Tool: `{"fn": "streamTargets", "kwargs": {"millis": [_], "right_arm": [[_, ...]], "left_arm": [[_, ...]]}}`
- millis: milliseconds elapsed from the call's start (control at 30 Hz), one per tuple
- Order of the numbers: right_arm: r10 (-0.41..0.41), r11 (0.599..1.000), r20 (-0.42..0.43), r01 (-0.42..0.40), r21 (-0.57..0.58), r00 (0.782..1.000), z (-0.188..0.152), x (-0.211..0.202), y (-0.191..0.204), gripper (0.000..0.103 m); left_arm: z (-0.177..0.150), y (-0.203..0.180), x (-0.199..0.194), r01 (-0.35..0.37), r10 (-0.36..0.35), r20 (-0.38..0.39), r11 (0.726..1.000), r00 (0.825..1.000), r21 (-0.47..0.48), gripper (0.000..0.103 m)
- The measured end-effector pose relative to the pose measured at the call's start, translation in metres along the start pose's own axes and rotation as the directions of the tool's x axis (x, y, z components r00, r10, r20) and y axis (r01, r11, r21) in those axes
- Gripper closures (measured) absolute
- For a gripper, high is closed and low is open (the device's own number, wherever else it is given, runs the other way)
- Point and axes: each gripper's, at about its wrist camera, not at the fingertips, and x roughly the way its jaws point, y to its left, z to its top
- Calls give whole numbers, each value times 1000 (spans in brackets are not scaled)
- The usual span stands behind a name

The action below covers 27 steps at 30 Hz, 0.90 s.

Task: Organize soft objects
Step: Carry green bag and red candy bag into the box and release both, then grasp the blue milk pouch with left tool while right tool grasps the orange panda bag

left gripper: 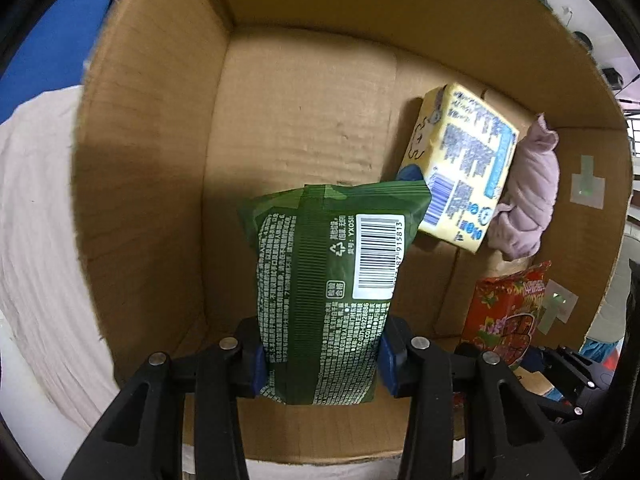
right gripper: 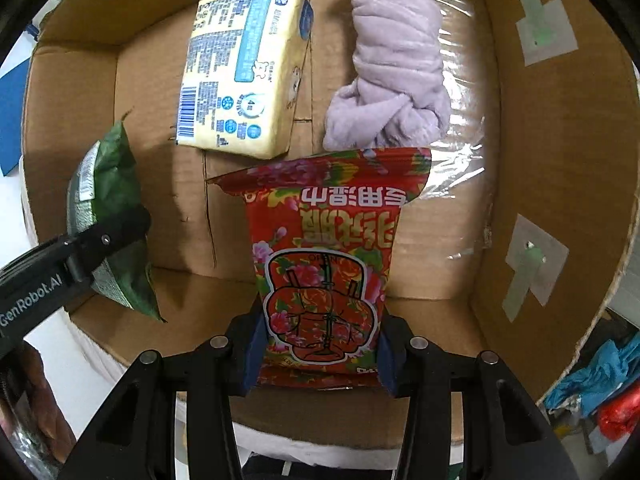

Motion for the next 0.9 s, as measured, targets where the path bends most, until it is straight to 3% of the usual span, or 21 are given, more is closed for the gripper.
{"fn": "streamTargets", "kwargs": {"millis": [200,267,333,433,767,900], "right_arm": [[-1,1000,26,1,7,1000,11,-6,3,50],[-3,1000,34,3,6,999,8,-9,3,33],[-2,1000,52,2,0,999,4,-16,2,28],[-2,1000,67,3,-4,998,-4,-26,1,28],[-26,999,139,31,-31,990,-41,-60,3,28],[-21,999,159,28,-43,987,-58,-67,4,28]], "left_arm": [[6,0,9,-29,29,-28,1000,999,2,61],[4,-3,9,-8,7,-49,1000,999,-12,58],[1,-4,4,1,-1,-38,1000,999,-15,54],[-5,-6,-9,-5,5,1,1000,1000,-5,49],[-58,-17,-47,-15,14,130,1000,991,13,49],[-60,-15,-61,-10,7,160,1000,987,14,49]]}}
